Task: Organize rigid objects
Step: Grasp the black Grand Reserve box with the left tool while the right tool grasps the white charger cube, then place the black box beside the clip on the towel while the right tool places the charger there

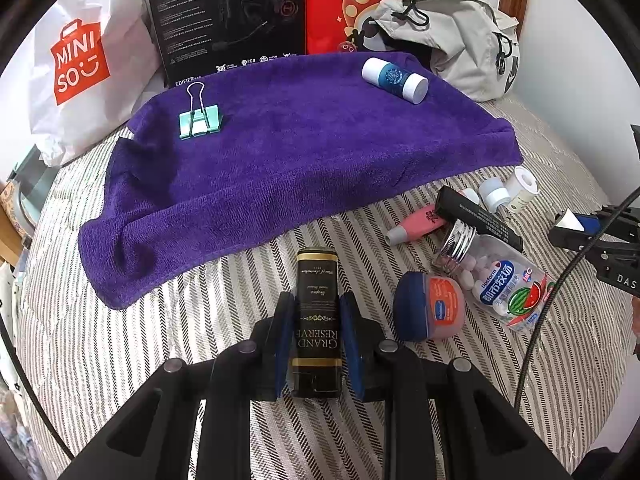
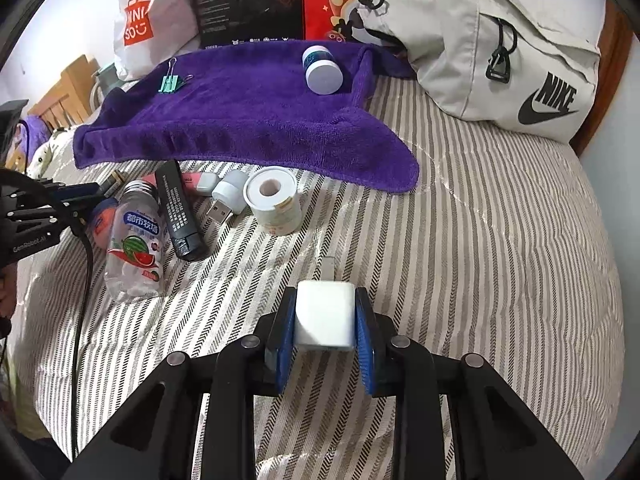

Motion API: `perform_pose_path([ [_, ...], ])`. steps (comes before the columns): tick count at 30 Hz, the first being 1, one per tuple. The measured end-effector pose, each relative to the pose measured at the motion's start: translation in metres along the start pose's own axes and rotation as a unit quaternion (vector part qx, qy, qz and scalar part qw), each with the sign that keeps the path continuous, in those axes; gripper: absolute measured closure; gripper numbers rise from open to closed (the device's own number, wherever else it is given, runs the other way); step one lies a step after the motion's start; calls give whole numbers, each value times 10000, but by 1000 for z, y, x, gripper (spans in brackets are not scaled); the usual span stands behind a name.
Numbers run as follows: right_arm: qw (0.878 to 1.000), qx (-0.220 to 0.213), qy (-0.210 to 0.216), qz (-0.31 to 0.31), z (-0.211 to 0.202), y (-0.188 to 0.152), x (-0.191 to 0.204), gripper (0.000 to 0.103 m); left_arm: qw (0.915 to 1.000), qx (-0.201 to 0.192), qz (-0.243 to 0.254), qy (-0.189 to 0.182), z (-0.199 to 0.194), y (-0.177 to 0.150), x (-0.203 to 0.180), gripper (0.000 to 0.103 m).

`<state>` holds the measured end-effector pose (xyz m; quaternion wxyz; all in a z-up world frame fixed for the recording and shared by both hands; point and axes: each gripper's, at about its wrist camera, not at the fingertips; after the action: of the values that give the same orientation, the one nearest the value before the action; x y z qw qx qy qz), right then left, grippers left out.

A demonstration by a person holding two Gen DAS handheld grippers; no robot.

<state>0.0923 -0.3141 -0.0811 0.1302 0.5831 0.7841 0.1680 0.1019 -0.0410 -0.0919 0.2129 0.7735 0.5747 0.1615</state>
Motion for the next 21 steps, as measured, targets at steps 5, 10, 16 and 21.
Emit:
perform_pose_path([
  [5, 9998, 37, 161, 119, -3, -3, -5, 77, 10000, 16, -20, -36, -1, -1, 1, 81],
  [10, 9997, 66, 234, 92, -9, -3, -6, 77, 9997, 59, -182, -183, -6, -2, 11, 81],
  [16, 9994, -71, 335, 41, -26, 7, -4, 77, 9990, -102, -393, -163, -27, 1, 29, 81],
  [21, 9984, -328, 454, -105, -43, 28, 1, 77, 9978, -263, -575, -193, -40, 10, 48, 81],
])
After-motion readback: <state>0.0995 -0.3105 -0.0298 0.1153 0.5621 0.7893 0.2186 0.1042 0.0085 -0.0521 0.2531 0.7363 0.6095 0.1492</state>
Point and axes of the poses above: each gripper's, at about its wrist camera, not at the fingertips, and z roughly the way its jaws point, x to its left, y to its top, and after that the axes turned 1 degree about -z, right-handed
